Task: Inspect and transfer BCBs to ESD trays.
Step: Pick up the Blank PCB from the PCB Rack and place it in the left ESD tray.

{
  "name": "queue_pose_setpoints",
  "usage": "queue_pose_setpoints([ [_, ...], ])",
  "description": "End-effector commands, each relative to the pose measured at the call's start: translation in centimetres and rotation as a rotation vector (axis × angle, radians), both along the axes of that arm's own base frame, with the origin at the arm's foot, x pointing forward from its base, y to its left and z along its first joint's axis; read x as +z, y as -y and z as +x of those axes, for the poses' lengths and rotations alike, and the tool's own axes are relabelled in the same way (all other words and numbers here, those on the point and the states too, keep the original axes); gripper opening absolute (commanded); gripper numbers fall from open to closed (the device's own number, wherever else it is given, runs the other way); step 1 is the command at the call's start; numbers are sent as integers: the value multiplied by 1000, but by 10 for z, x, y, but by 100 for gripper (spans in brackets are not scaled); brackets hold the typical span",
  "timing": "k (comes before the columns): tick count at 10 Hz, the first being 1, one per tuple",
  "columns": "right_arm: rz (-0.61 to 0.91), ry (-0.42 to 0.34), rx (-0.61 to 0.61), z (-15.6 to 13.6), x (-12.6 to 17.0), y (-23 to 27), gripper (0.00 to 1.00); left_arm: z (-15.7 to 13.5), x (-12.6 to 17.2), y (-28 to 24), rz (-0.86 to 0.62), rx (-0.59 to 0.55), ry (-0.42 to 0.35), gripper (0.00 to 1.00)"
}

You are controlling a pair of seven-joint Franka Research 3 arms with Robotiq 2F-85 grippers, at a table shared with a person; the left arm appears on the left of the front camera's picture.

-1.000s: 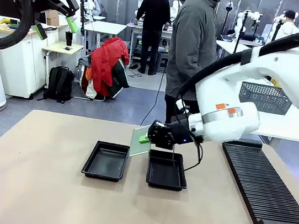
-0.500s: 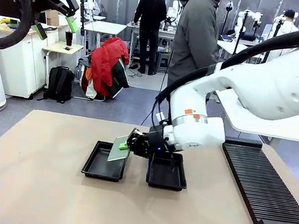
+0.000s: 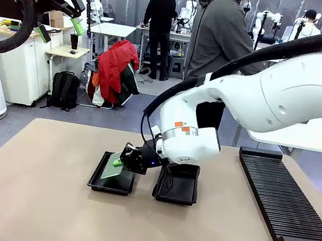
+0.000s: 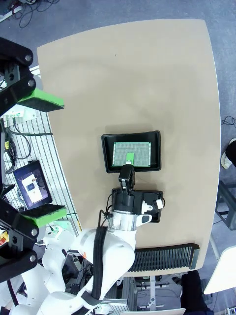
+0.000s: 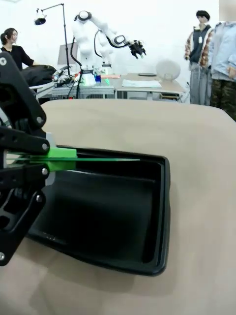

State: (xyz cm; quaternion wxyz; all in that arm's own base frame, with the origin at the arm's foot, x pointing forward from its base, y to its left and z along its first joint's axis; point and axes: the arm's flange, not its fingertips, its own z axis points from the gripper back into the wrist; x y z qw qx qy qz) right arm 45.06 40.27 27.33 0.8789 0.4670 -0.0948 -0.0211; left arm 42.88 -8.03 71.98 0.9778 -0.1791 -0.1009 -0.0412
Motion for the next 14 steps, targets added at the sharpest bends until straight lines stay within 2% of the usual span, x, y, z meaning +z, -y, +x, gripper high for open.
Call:
queue_pose_setpoints([
  [1,-78,-45,-21,10,6,-12,3,1,-1,-1,4,3,3,100],
  [5,-144,-95,-28,18,13,-15,3,1,-1,-1,4,3,3,100],
  [6,-93,-62,-29,4,-3,-6,3,1,-1,-1,4,3,3,100],
  [13,-108,-77,-28,6,-2,-6,3,1,-1,-1,4,3,3,100],
  [14,-133,-83,-21,6,5,-13,10,1,-1,-1,4,3,3,100],
])
